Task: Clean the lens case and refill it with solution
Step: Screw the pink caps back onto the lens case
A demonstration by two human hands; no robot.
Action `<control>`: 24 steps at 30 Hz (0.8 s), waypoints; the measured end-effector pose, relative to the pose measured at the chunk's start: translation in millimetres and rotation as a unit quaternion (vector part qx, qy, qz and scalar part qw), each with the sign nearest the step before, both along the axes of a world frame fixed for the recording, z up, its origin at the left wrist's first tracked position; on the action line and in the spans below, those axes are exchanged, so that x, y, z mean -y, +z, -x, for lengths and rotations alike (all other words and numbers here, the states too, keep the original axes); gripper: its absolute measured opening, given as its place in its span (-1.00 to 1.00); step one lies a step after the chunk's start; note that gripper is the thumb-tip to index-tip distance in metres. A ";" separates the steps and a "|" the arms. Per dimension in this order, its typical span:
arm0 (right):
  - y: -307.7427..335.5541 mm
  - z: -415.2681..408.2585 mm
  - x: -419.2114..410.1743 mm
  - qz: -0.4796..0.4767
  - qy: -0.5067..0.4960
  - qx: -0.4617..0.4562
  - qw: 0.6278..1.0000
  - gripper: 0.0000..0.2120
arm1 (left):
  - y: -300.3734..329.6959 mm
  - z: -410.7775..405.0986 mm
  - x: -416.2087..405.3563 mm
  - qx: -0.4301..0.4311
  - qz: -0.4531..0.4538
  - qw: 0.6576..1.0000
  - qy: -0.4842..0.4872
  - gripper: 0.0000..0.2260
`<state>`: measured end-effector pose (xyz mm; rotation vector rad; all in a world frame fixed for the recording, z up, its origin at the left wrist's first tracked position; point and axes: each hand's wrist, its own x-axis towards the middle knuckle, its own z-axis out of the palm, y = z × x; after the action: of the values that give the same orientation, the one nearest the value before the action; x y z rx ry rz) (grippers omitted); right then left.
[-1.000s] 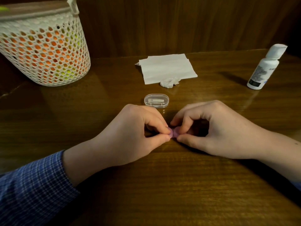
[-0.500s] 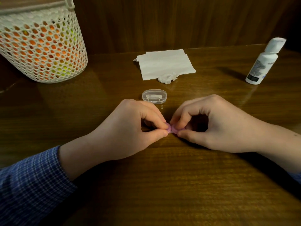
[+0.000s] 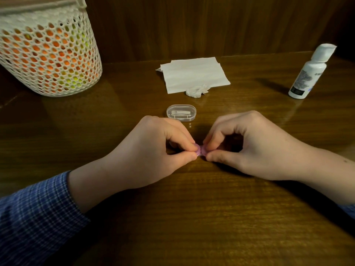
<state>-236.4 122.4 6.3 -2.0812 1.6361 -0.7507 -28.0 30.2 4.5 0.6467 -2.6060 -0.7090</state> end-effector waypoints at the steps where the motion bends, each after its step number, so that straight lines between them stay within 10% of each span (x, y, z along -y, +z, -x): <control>1: -1.5 -1.8 -0.7 0.009 -0.010 -0.006 1.000 -0.95 | -0.7 0.2 -0.3 -0.002 0.005 1.000 0.000 -0.89; 24: -8.7 -18.7 -5.9 0.042 -0.092 -0.035 0.994 -0.86 | -11.4 2.1 -15.2 -0.049 0.068 0.995 0.056 -0.94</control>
<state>-217.8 128.3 -2.4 -2.0545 1.8849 -0.8268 -30.1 45.4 -7.0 0.6931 -2.4800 -0.5118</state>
